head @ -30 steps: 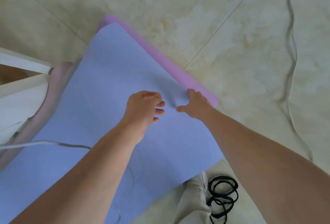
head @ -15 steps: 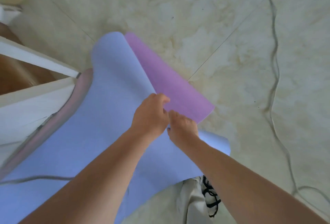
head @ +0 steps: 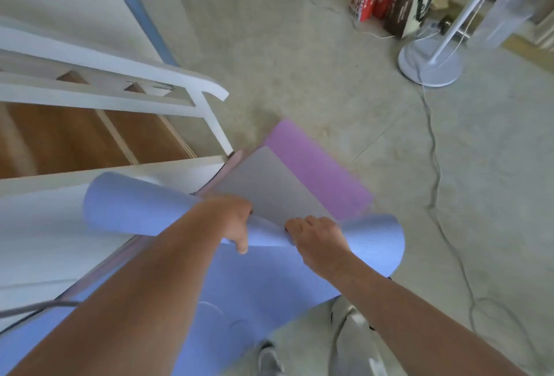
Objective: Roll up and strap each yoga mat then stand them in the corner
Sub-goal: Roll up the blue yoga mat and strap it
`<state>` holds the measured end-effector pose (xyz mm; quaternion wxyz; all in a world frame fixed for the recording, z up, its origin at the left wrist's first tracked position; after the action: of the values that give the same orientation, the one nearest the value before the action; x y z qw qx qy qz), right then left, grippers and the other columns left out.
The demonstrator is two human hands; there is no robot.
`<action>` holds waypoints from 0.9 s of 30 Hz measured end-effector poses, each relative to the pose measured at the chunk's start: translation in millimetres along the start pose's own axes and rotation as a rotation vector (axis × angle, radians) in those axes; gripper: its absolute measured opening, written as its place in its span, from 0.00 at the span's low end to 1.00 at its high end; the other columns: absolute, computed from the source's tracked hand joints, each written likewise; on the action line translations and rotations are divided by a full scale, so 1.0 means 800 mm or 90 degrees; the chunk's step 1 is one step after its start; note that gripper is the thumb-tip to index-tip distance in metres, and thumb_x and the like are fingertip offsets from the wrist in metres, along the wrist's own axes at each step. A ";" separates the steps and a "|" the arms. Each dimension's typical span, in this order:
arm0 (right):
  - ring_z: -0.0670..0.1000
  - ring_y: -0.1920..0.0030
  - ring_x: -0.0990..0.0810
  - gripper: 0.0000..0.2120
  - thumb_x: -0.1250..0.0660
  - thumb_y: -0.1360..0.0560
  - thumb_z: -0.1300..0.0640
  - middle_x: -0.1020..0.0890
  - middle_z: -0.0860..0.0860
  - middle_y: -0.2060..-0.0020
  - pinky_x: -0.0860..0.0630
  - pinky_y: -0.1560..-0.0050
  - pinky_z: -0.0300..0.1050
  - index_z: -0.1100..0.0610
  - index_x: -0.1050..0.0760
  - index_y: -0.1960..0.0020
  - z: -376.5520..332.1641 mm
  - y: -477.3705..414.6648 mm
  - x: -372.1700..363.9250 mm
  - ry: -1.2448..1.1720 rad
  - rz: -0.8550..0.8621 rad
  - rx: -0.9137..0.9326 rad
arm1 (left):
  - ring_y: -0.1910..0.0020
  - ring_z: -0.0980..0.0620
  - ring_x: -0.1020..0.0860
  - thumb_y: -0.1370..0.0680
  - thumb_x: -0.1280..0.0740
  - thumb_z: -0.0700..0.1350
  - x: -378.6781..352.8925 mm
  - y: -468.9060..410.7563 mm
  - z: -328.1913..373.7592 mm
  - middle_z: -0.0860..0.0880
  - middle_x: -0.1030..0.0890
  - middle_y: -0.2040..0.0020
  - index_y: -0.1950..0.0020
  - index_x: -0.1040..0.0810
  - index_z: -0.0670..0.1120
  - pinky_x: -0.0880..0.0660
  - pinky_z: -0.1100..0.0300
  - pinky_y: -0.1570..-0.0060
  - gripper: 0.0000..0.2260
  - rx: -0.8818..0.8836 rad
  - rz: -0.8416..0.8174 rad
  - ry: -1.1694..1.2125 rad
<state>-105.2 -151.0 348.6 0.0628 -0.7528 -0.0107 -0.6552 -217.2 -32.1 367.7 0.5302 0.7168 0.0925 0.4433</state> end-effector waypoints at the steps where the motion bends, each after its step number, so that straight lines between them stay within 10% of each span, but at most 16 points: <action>1: 0.52 0.74 0.25 0.15 0.27 0.46 0.63 0.26 0.48 0.73 0.34 0.75 0.40 0.54 0.25 0.60 -0.025 0.003 0.023 -0.013 -0.018 -0.020 | 0.49 0.45 0.22 0.37 0.23 0.56 -0.014 0.030 -0.013 0.50 0.21 0.50 0.48 0.24 0.49 0.22 0.52 0.45 0.23 0.001 0.016 0.018; 6: 0.54 0.40 0.25 0.30 0.27 0.32 0.45 0.23 0.49 0.44 0.33 0.43 0.47 0.51 0.36 0.35 -0.115 0.027 0.093 -0.150 -0.289 -0.200 | 0.46 0.47 0.21 0.34 0.24 0.51 -0.053 0.160 -0.048 0.52 0.21 0.51 0.49 0.27 0.51 0.26 0.56 0.46 0.18 -0.007 0.206 -0.035; 12: 0.54 0.35 0.27 0.38 0.24 0.35 0.41 0.26 0.48 0.37 0.31 0.37 0.49 0.47 0.34 0.29 -0.223 0.047 0.167 -0.218 -0.361 -0.214 | 0.45 0.48 0.22 0.31 0.25 0.49 -0.096 0.299 -0.082 0.53 0.22 0.49 0.41 0.28 0.51 0.36 0.57 0.52 0.21 0.016 0.283 -0.049; 18: 0.55 0.39 0.27 0.17 0.30 0.27 0.54 0.27 0.52 0.43 0.30 0.53 0.46 0.53 0.26 0.40 -0.335 0.077 0.243 -0.045 -0.215 -0.061 | 0.50 0.48 0.24 0.36 0.21 0.55 -0.172 0.440 -0.120 0.52 0.24 0.50 0.47 0.29 0.51 0.25 0.54 0.49 0.25 0.082 0.198 0.219; 27: 0.56 0.41 0.25 0.18 0.31 0.26 0.56 0.23 0.52 0.45 0.31 0.45 0.49 0.54 0.32 0.39 -0.501 0.151 0.329 0.134 0.023 0.092 | 0.57 0.50 0.20 0.37 0.22 0.57 -0.292 0.602 -0.155 0.52 0.20 0.55 0.52 0.24 0.49 0.26 0.56 0.57 0.21 0.089 0.244 0.424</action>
<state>-450.7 -331.4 652.7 0.1297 -0.6735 -0.0379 -0.7267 -608.1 -291.5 653.5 0.3286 0.5724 0.1537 0.7353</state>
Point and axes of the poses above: each hand's wrist, its own y-axis away from the middle knuckle, its own x-axis out of the back of the hand, z = x × y, the point moved 6 cm from there along -y, towards the middle knuckle
